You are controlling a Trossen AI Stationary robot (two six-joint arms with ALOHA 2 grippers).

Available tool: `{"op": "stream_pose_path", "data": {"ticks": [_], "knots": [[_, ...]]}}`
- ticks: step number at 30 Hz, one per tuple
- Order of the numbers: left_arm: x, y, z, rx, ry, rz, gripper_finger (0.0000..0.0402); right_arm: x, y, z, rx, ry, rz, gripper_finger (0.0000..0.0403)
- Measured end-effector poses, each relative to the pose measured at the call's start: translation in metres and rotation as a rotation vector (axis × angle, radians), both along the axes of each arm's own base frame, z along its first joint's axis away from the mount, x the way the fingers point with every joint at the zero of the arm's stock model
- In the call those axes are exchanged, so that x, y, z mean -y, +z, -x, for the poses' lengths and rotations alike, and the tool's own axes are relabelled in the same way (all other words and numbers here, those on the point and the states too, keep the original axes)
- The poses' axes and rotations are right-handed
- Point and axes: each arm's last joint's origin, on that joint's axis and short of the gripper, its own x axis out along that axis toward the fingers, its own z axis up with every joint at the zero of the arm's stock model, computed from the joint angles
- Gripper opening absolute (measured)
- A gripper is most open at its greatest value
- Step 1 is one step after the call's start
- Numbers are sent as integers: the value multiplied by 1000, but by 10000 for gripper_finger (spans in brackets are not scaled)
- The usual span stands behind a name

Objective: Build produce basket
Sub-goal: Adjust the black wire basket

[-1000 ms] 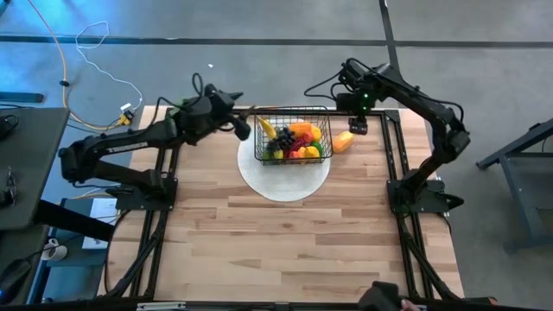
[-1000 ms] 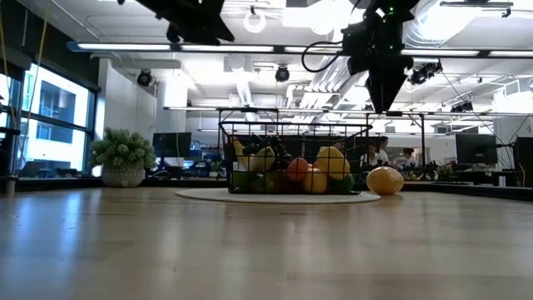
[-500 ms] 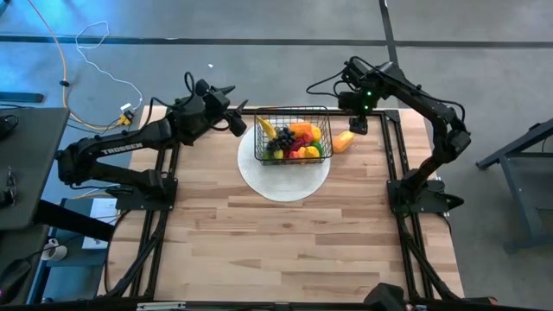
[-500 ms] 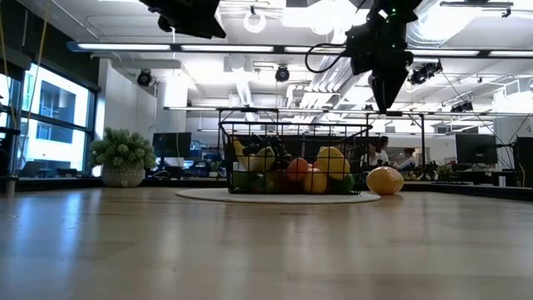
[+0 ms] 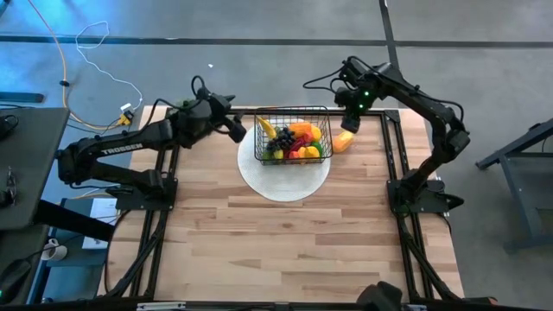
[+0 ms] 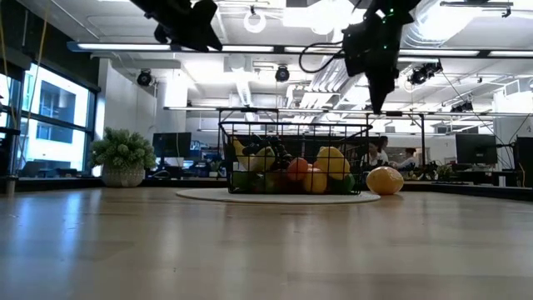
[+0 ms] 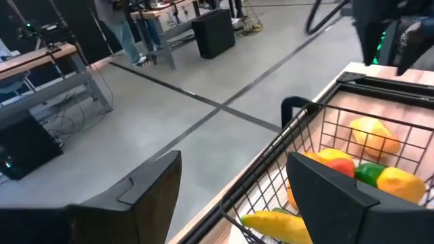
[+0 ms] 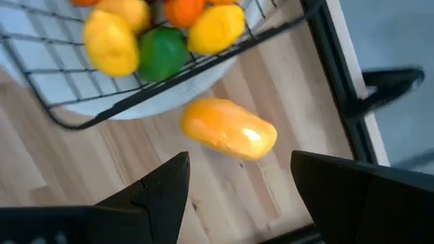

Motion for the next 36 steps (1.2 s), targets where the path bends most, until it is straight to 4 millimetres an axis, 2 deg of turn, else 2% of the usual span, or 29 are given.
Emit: {"op": "stream_pose_path", "data": {"ticks": [7, 16, 23, 36], "knots": [[1, 2, -1, 10, -8, -15, 254, 7, -26, -19, -92, -165, -56, 238], [-1, 5, 0, -97, 34, -126, 254, 15, -54, -39, -157, -347, -75, 238], [-3, 10, 1, -152, 70, -205, 254, 13, -61, -49, -153, -408, -78, 238], [-3, 12, 1, -221, 86, -265, 254, -4, -61, -71, -92, -371, -50, 238]]}}
